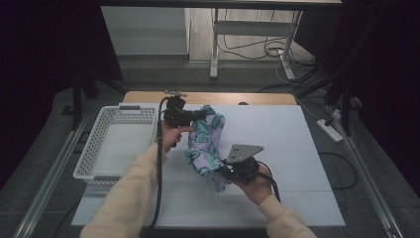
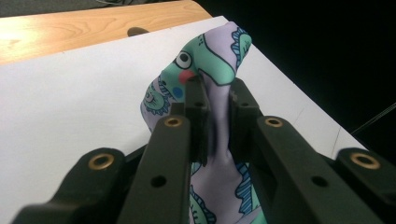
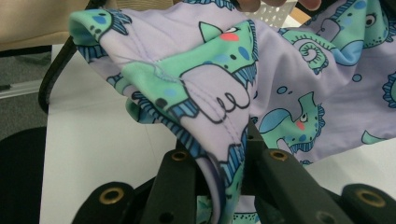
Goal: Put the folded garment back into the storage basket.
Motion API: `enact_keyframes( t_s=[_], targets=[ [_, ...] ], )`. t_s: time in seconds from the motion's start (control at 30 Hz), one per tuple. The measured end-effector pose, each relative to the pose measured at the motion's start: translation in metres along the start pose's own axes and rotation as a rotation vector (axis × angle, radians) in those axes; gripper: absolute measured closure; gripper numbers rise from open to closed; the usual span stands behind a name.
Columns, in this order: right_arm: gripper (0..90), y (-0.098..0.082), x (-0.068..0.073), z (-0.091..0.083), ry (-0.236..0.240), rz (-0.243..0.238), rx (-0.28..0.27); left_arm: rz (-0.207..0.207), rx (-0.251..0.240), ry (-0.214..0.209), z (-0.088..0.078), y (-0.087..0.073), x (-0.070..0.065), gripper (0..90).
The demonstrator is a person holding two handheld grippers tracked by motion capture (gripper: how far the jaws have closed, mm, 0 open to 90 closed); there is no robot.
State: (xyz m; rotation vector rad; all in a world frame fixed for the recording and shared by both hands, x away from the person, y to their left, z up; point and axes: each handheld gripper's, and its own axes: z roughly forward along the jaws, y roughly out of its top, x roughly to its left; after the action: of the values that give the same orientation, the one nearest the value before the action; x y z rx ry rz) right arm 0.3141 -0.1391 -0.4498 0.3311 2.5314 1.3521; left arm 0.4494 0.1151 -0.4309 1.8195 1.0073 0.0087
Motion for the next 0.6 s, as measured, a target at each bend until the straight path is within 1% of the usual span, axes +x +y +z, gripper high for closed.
enact_keyframes(
  t_s=[0.17,0.37,0.53,0.6],
  targets=[
    [80.6,0.004,-0.002,0.005,0.006,0.014,-0.010,0.002,-0.007,0.007,-0.009,0.000,0.002,80.8],
    [80.6,0.010,-0.004,0.009,0.011,0.021,-0.023,0.026,-0.012,0.026,-0.020,0.002,0.001,80.8],
    [80.6,0.018,-0.005,0.014,0.014,0.020,-0.033,0.037,-0.021,0.035,-0.030,0.004,0.001,80.8],
    [80.6,0.021,-0.005,0.016,0.014,0.013,-0.035,0.039,-0.028,0.039,-0.034,0.005,0.001,80.8]
  ],
)
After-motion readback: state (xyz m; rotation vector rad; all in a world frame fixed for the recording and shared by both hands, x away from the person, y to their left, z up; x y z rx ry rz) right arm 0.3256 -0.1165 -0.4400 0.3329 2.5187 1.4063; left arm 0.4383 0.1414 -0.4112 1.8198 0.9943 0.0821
